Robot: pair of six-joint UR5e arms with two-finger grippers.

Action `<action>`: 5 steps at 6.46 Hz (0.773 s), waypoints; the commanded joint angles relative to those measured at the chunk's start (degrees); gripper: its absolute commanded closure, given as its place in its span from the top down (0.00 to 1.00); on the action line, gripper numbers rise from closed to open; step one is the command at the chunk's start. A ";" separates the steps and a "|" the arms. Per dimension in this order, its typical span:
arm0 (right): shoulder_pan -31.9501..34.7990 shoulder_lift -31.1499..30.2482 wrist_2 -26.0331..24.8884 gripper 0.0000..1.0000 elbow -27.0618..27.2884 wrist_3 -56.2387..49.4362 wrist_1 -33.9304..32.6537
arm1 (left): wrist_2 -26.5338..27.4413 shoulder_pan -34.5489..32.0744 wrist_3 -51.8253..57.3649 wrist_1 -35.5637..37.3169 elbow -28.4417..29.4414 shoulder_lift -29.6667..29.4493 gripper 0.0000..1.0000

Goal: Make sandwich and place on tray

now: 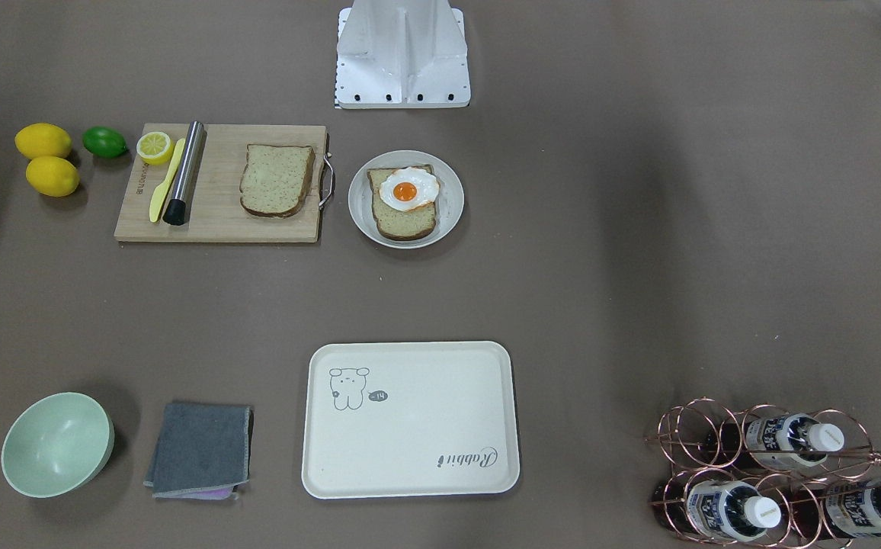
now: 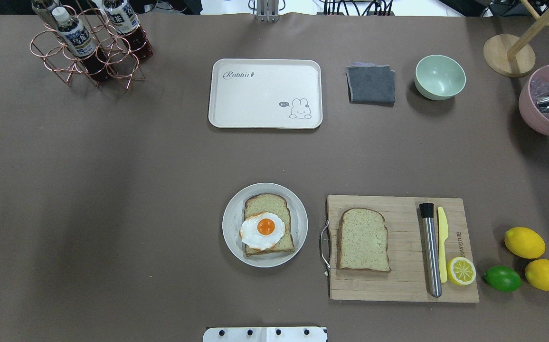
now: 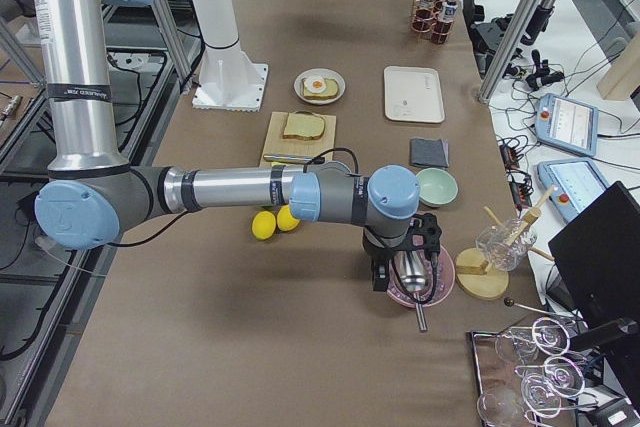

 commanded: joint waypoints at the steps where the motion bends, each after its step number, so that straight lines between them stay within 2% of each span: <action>1: 0.00 0.09 -0.09 1.00 -0.09 -0.13 0.00 | -0.04 0.20 -0.06 -0.96 0.07 0.06 0.98; 5: -0.26 0.18 -0.09 1.00 0.96 -0.48 0.35 | -0.74 0.29 -1.29 -1.05 -1.85 -0.38 0.98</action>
